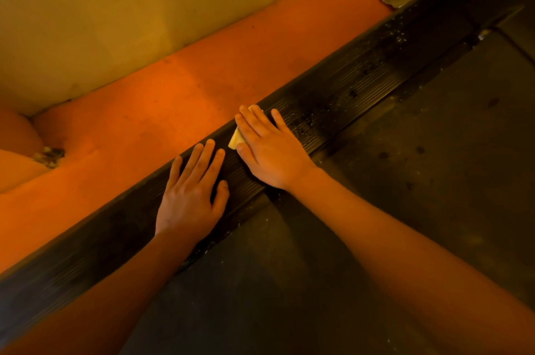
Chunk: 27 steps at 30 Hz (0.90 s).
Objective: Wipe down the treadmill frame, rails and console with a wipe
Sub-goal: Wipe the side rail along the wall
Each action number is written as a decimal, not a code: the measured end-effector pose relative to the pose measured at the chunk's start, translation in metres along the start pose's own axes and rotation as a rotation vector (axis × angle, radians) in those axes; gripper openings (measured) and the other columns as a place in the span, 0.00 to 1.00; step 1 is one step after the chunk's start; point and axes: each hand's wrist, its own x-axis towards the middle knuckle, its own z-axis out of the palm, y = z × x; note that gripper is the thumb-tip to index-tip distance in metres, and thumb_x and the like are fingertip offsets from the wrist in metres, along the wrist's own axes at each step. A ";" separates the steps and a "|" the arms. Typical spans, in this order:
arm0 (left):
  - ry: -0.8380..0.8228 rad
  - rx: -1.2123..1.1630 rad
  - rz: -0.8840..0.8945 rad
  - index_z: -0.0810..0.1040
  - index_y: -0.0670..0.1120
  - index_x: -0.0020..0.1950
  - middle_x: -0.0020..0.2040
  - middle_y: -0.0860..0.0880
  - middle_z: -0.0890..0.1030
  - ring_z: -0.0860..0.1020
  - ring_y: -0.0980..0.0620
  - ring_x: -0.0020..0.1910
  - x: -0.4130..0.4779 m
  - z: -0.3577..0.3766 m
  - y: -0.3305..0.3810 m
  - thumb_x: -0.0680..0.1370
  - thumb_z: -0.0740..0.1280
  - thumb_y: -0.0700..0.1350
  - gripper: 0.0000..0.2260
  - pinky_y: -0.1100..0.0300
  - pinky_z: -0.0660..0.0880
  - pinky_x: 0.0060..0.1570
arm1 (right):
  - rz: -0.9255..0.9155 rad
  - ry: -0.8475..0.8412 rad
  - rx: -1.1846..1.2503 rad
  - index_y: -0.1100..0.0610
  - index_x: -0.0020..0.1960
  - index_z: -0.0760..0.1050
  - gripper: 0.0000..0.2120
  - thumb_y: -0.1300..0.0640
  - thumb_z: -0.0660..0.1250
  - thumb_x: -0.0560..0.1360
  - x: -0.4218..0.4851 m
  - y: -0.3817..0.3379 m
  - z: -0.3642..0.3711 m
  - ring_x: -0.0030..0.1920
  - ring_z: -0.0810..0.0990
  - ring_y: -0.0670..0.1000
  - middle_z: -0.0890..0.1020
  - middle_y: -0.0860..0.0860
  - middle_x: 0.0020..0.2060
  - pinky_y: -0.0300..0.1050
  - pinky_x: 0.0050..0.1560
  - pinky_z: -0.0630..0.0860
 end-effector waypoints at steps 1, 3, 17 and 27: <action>0.001 0.001 0.000 0.59 0.49 0.82 0.82 0.50 0.53 0.47 0.52 0.82 0.000 0.000 0.000 0.83 0.55 0.53 0.27 0.48 0.43 0.79 | -0.005 0.000 0.005 0.57 0.84 0.47 0.29 0.45 0.44 0.87 -0.006 0.000 0.001 0.83 0.43 0.52 0.48 0.53 0.83 0.53 0.79 0.34; 0.004 0.005 0.000 0.59 0.48 0.82 0.82 0.49 0.54 0.49 0.51 0.82 0.000 0.000 0.001 0.83 0.55 0.53 0.27 0.46 0.46 0.79 | -0.005 0.008 0.021 0.57 0.84 0.48 0.30 0.44 0.44 0.86 -0.028 0.003 0.004 0.83 0.43 0.52 0.48 0.52 0.83 0.52 0.78 0.34; -0.002 0.019 0.000 0.60 0.48 0.82 0.82 0.49 0.55 0.51 0.50 0.82 0.001 0.001 0.001 0.83 0.54 0.54 0.27 0.43 0.50 0.79 | -0.002 0.004 -0.007 0.57 0.84 0.48 0.29 0.45 0.45 0.87 -0.015 0.012 0.001 0.83 0.43 0.53 0.48 0.53 0.83 0.52 0.78 0.34; -0.016 0.023 0.003 0.59 0.48 0.82 0.83 0.49 0.54 0.48 0.51 0.82 0.000 0.001 -0.002 0.83 0.53 0.54 0.27 0.45 0.47 0.79 | -0.011 -0.029 -0.029 0.55 0.84 0.48 0.30 0.42 0.42 0.85 -0.056 0.015 0.005 0.83 0.44 0.52 0.48 0.52 0.83 0.54 0.80 0.38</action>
